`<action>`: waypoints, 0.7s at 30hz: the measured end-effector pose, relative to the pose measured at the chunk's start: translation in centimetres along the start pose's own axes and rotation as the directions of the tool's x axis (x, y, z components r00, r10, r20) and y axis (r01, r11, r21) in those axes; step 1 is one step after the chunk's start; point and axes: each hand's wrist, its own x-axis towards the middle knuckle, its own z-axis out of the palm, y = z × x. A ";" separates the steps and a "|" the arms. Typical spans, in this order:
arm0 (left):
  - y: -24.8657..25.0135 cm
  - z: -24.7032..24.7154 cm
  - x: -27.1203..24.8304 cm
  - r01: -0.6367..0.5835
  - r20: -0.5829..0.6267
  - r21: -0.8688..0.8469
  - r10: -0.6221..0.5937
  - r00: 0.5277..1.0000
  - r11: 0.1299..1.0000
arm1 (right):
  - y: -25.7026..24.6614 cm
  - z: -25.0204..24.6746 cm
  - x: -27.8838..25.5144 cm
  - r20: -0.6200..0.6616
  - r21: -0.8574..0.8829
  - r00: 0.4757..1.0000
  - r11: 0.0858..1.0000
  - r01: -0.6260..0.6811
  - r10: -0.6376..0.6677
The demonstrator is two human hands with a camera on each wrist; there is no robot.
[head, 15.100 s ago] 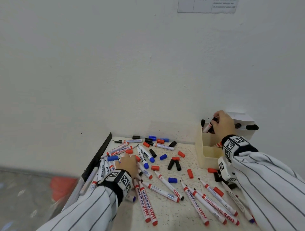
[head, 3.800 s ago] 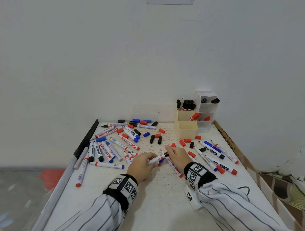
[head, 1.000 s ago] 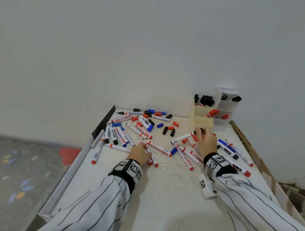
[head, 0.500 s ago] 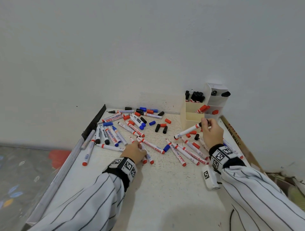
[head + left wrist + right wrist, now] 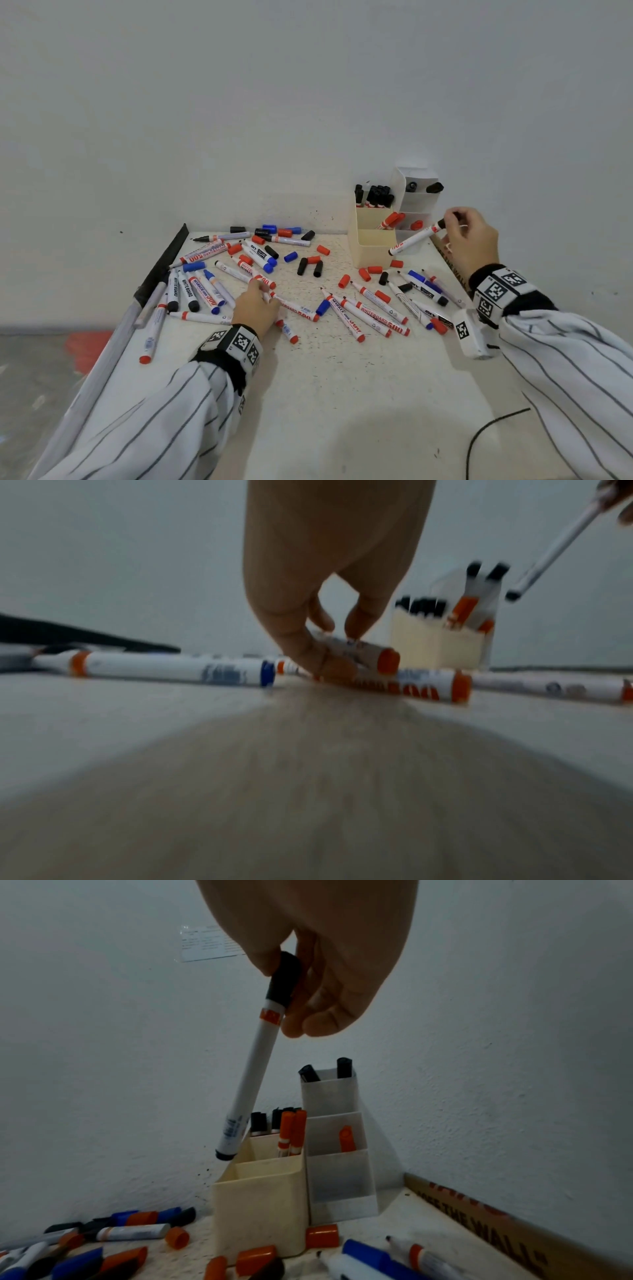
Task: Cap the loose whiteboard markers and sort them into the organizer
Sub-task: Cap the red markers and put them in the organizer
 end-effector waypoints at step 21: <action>2.2 2.1 1.8 -0.128 -0.059 -0.259 0.116 0.991 0.958 | 1.1 -1.3 3.0 0.024 0.004 1.000 1.000 -0.015 0.014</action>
